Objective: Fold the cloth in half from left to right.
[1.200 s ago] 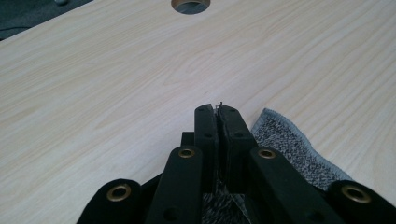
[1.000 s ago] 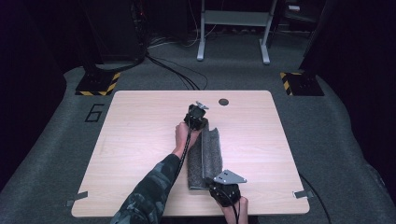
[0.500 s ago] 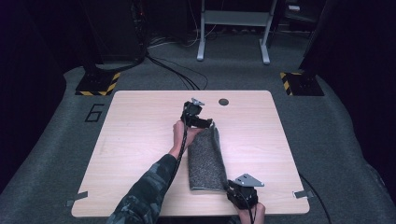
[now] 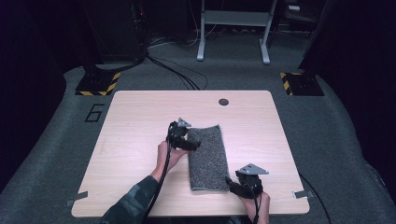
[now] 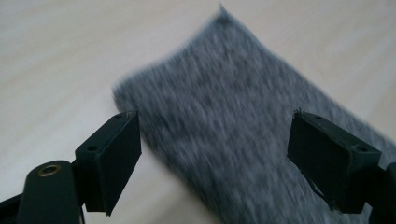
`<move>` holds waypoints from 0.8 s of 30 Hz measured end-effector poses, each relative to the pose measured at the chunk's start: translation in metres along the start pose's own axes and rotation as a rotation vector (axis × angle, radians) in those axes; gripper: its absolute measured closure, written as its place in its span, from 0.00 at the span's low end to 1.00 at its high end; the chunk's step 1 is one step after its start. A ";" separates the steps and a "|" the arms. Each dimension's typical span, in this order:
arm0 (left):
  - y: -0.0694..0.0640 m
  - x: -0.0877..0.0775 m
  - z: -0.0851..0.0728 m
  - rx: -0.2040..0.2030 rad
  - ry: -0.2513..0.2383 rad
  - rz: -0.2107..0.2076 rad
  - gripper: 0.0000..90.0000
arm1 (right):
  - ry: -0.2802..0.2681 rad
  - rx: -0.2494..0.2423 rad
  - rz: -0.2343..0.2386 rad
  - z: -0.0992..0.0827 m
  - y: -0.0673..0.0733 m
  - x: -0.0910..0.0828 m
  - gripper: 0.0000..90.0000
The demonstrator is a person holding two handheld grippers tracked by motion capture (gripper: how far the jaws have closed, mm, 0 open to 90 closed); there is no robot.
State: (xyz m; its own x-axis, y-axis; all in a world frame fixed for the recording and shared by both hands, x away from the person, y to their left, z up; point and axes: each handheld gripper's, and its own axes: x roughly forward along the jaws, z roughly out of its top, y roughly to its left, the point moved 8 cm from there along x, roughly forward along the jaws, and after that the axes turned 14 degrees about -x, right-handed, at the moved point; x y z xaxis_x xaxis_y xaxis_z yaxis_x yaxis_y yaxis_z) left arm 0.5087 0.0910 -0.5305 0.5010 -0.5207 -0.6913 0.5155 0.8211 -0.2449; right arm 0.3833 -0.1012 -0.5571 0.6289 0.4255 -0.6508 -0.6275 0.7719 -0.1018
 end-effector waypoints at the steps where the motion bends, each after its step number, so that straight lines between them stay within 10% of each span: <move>1: -0.005 -0.002 -0.011 0.019 0.011 -0.002 0.19 | 0.000 -0.014 0.012 0.003 0.001 0.005 0.52; 9: -0.035 -0.011 -0.079 0.115 0.080 -0.020 0.18 | 0.069 -0.071 0.015 0.009 0.005 0.030 0.47; 24: -0.031 -0.039 -0.120 0.109 0.058 -0.022 0.16 | 0.070 -0.133 0.082 0.000 0.038 0.024 0.42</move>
State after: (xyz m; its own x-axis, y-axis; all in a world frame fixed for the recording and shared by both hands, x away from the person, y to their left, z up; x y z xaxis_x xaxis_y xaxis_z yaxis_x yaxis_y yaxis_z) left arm 0.3898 0.1136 -0.5776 0.4493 -0.5212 -0.7256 0.5998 0.7779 -0.1874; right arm 0.3751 -0.0617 -0.5763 0.5425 0.4473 -0.7111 -0.7338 0.6643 -0.1420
